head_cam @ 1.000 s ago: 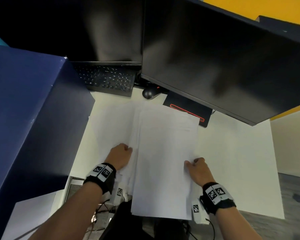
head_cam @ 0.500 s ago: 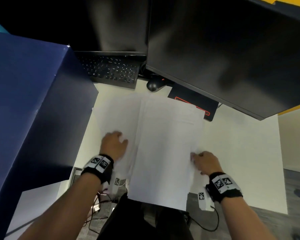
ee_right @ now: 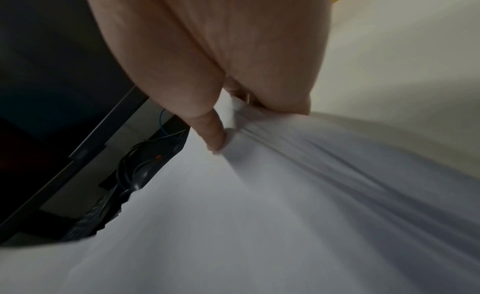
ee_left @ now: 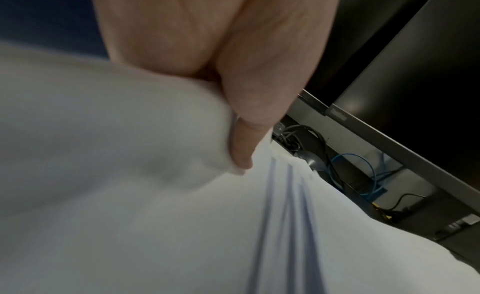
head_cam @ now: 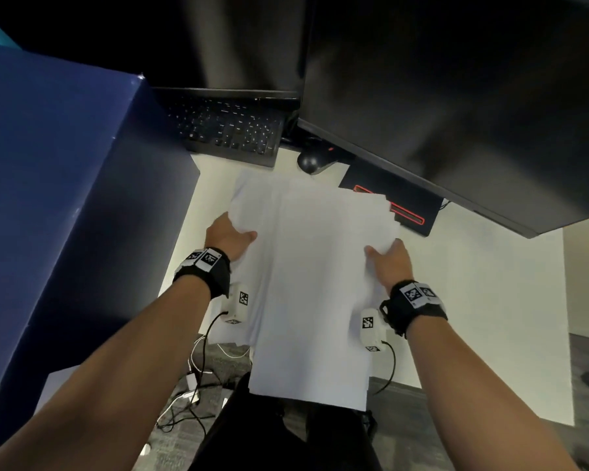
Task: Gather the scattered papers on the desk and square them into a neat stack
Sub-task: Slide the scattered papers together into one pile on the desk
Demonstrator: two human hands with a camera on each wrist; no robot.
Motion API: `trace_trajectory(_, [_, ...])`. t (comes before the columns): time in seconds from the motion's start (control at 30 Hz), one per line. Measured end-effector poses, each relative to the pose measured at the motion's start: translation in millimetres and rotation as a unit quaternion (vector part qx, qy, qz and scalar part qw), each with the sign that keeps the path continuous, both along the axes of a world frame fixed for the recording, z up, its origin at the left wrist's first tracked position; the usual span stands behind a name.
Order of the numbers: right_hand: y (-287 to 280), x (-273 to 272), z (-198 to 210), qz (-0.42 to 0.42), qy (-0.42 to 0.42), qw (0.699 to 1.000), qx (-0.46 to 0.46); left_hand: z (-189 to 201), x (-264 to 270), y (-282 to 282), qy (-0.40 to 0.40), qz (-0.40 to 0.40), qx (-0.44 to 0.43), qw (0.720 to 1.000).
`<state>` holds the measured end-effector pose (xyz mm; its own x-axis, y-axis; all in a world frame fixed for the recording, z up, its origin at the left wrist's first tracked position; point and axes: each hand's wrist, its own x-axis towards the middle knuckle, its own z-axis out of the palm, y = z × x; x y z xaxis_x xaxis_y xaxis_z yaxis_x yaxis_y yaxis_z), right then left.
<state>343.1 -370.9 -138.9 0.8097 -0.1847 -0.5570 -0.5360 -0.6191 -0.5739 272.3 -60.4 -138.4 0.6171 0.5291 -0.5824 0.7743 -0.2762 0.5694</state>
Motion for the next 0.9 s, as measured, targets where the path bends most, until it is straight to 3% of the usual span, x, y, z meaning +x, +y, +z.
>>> trace_trajectory(0.13, [10, -4, -6, 0.027, 0.006, 1.0, 0.013, -3, 0, 5, -0.024, 0.004, -0.067, 0.997])
trace_trajectory(0.27, [-12, -5, -7, -0.045, -0.025, 0.998, 0.025, -7, -15, 32, -0.024, 0.097, -0.128, 0.987])
trace_trajectory(0.37, [-25, -9, -13, -0.062, -0.015, 0.997, 0.043, -8, -28, 35, 0.0, 0.047, -0.101, 0.994])
trace_trajectory(0.57, [-2, -18, -11, -0.01, -0.03, 0.999, 0.033, -8, -20, -10, -0.033, -0.027, -0.101, 0.994])
trace_trajectory(0.7, [18, -15, -9, 0.003, -0.037, 0.998, 0.051, -6, -16, -15, -0.059, 0.003, -0.108, 0.992])
trace_trajectory(0.9, [6, -15, -13, -0.047, -0.048, 0.997, 0.041, -12, -31, 6, -0.054, 0.024, -0.049, 0.997])
